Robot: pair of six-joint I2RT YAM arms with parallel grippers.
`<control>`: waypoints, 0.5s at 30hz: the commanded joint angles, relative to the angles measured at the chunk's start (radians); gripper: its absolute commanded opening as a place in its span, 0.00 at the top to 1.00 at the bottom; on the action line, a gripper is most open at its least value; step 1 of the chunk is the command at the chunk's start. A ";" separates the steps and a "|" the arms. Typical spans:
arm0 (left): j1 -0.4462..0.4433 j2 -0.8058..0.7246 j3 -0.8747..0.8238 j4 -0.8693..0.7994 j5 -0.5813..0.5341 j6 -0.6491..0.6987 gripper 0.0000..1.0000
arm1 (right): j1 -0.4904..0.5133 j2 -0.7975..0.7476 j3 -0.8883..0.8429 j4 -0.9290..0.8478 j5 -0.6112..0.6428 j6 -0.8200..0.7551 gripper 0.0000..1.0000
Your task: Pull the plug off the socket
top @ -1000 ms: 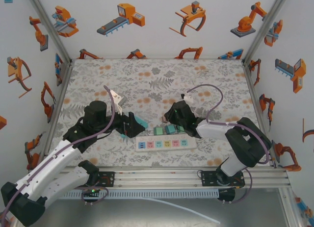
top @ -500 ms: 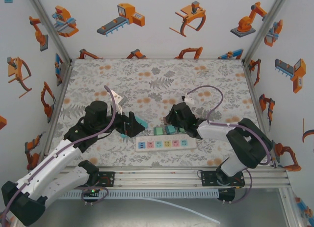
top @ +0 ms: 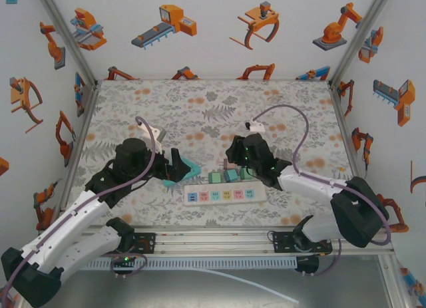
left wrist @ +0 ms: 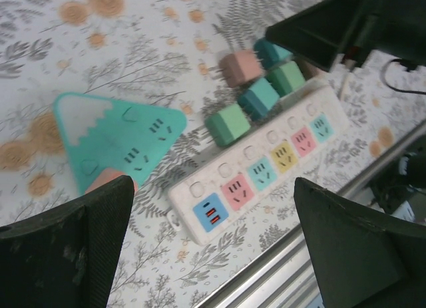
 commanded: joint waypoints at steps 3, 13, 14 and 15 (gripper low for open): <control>0.053 -0.045 0.010 -0.097 -0.167 -0.091 0.03 | 0.083 0.000 0.124 0.069 -0.199 -0.498 0.52; 0.339 -0.063 -0.010 -0.236 -0.103 -0.210 0.03 | 0.215 0.179 0.315 -0.005 -0.644 -1.180 0.44; 0.372 -0.058 -0.014 -0.251 -0.101 -0.232 0.03 | 0.224 0.202 0.332 -0.014 -0.666 -1.221 0.41; 0.399 -0.056 -0.018 -0.264 -0.103 -0.250 0.03 | 0.229 0.224 0.352 -0.030 -0.682 -1.250 0.39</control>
